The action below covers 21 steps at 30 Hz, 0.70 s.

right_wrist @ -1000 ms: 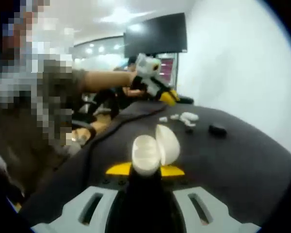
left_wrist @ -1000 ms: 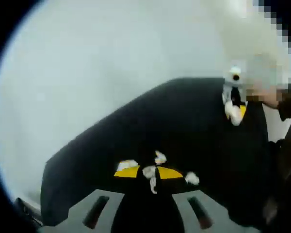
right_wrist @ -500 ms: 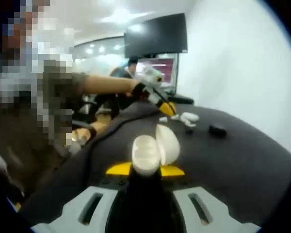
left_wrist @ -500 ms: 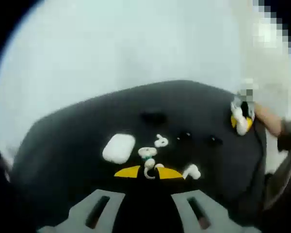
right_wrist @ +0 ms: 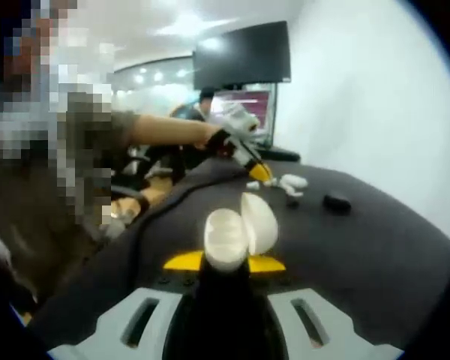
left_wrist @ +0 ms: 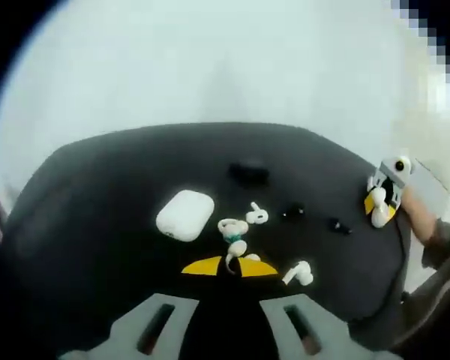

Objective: Pick up three earphones and place each one into its charging case using tactile feedback, ensure that each earphone is properly inserted and securely positioned inside the case.

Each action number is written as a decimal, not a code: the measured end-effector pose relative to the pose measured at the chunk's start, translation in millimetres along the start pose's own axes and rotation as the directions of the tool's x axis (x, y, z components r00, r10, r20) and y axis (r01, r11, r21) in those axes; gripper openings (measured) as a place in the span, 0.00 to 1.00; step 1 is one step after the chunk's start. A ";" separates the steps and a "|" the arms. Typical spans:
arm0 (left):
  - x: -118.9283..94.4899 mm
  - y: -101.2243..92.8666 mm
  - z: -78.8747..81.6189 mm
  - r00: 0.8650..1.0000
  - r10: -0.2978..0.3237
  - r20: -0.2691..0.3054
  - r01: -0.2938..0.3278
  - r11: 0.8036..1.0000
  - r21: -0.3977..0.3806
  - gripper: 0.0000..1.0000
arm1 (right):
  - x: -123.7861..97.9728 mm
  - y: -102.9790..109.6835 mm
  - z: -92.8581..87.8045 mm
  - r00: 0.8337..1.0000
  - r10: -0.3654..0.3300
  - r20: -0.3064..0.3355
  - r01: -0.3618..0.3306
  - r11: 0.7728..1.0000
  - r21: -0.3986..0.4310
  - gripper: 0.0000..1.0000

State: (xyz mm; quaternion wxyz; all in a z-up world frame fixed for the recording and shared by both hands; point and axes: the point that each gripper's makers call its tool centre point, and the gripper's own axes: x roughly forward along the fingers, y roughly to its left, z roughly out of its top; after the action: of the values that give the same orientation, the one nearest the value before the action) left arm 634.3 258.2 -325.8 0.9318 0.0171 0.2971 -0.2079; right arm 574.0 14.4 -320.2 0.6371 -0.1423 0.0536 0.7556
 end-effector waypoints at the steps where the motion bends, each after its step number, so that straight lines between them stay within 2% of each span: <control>1: -1.0 1.5 0.4 1.000 0.010 -0.004 -0.010 0.999 0.053 0.02 | 0.0 0.0 0.0 1.000 0.000 0.000 0.000 1.000 0.000 0.21; 3: -3.5 -1.6 2.5 1.000 0.029 0.005 -0.029 0.991 0.130 0.02 | 0.1 0.2 0.1 1.000 0.000 0.000 0.000 1.000 -0.001 0.21; 4: -5.4 -4.5 5.6 0.999 0.039 0.014 -0.041 0.979 0.199 0.02 | 0.1 0.2 0.2 1.000 -0.001 0.000 0.001 1.000 -0.001 0.21; 5: -8.7 -5.9 11.1 0.997 0.066 0.031 -0.072 0.957 0.282 0.02 | 0.1 0.2 0.2 1.000 -0.001 0.001 0.001 1.000 -0.001 0.21; 6: -12.9 -8.3 19.7 0.993 0.099 0.063 -0.116 0.926 0.360 0.02 | 0.1 0.3 0.2 1.000 -0.001 0.001 0.001 1.000 -0.001 0.21; 7: -17.1 -15.9 31.7 0.989 0.099 0.113 -0.136 0.904 0.405 0.02 | 0.1 0.3 0.2 1.000 0.000 0.001 0.000 1.000 -0.001 0.21; 10: -30.1 -50.5 64.1 0.972 0.054 0.229 -0.157 0.875 0.458 0.02 | 0.3 0.4 0.2 1.000 0.001 0.001 -0.001 1.000 0.001 0.21; 11: -33.1 -63.1 71.8 0.968 0.038 0.250 -0.160 0.856 0.492 0.02 | 0.3 0.3 0.2 1.000 0.001 0.001 -0.001 1.000 0.001 0.21; 13: -34.9 -90.4 81.2 0.965 0.012 0.263 -0.167 0.799 0.577 0.03 | 0.4 0.4 0.2 1.000 -0.001 0.000 0.001 1.000 0.001 0.21; 17: -32.8 -151.2 93.0 0.957 -0.050 0.286 -0.180 0.670 0.720 0.02 | 0.3 0.2 0.2 1.000 -0.004 0.000 0.004 1.000 0.000 0.21; 18: -31.4 -167.6 94.7 0.954 -0.069 0.290 -0.185 0.626 0.758 0.02 | 0.3 0.3 0.1 1.000 -0.004 -0.001 0.004 1.000 0.001 0.21; 21: -22.1 -204.3 87.0 0.966 -0.078 0.245 -0.176 0.496 0.850 0.02 | 0.3 0.5 0.1 1.000 -0.004 0.000 0.004 1.000 0.002 0.21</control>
State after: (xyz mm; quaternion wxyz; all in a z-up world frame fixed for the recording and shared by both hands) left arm 584.4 66.5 -223.1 0.8322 0.4638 0.0316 -0.3021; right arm 573.5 14.6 -320.2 0.6388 -0.1416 0.0543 0.7543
